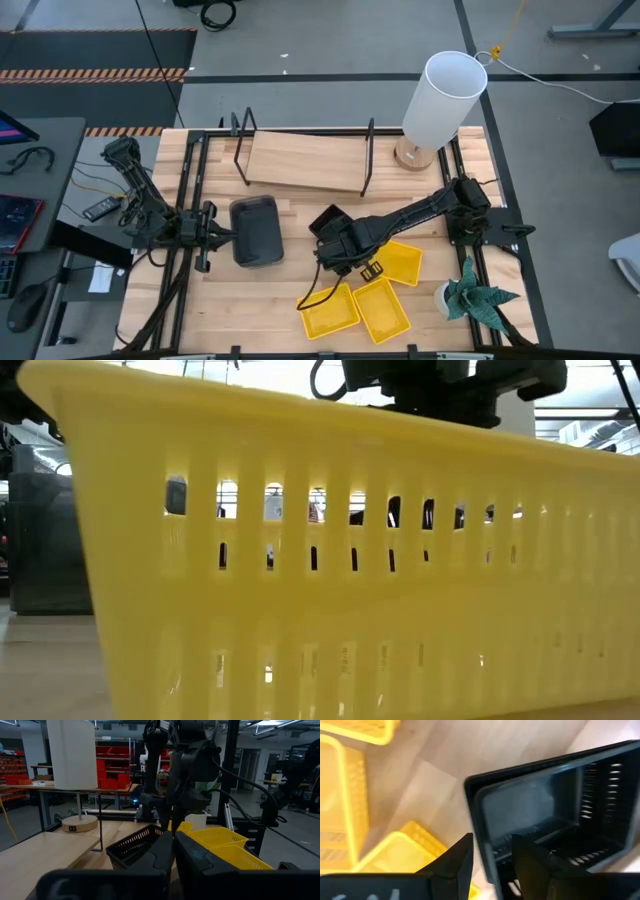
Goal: Stack baskets on shelf by color
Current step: Stack the top black basket on top of the bottom black stacked baskets
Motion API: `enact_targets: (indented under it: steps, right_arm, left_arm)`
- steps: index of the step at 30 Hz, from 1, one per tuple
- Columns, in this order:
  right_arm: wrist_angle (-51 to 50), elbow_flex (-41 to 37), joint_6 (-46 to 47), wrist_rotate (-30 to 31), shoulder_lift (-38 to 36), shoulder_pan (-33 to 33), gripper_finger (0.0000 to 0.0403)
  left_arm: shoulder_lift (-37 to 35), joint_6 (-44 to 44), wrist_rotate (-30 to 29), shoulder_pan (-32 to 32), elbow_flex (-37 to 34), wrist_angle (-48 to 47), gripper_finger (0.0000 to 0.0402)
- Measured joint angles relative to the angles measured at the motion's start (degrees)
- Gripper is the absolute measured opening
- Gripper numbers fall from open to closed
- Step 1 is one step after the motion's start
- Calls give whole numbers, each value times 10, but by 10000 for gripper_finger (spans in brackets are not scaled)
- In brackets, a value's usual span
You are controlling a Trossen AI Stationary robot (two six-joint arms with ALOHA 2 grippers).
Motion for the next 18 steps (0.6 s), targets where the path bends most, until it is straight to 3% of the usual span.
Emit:
enact_targets:
  steps: [7,18]
  right_arm:
    - [4,0,22,0,0,4,166]
    - [133,-77,56,5,0,6,170]
  left_arm:
    - [0,0,0,0,0,0,36]
    - [0,0,0,0,0,0,26]
